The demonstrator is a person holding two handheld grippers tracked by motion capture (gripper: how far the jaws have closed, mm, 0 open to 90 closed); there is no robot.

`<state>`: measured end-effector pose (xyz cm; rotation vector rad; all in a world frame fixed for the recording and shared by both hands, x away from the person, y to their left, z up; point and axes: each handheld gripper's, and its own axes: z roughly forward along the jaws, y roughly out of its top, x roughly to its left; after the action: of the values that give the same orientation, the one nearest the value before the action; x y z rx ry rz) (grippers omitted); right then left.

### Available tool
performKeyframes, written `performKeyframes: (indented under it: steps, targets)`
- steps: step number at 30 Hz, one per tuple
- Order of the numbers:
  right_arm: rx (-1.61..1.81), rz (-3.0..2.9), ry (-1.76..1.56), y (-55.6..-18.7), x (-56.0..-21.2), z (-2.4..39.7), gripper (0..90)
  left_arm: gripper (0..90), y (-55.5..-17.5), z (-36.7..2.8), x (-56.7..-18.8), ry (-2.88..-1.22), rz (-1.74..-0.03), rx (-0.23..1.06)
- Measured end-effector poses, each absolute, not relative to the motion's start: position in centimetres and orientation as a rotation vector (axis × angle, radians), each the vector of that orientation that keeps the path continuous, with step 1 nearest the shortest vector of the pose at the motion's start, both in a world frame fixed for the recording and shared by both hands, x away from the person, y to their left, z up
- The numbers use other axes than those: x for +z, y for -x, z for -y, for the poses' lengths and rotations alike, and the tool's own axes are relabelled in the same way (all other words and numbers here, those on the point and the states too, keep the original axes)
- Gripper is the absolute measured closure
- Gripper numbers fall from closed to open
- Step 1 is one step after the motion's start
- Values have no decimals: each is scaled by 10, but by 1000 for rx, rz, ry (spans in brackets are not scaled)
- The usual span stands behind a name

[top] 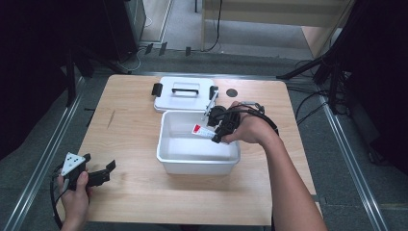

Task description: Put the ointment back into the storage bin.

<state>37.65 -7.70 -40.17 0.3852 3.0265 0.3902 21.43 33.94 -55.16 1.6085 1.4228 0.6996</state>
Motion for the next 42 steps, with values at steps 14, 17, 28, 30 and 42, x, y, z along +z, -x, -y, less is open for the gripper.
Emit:
performKeyframes:
  steps: [14, 17, 28, 30, 42]
  targets:
    - [295, -3079, -371, -375, -428, 69, 717, 1, -214, -340, -552, -1613, -1421, 702]
    - [263, -3086, -367, -376, -433, 67, 718, 1, -214, -339, -552, -1613, -1423, 701]
    - [208, -3095, -377, -377, -443, 59, 718, 1, -214, -339, -551, -1615, -1421, 702]
    - [192, -3093, -388, -376, -444, 57, 717, 1, -215, -339, -551, -1616, -1421, 702]
    - [112, -3070, -367, -377, -453, 52, 717, 1, -215, -339, -551, -1614, -1422, 699]
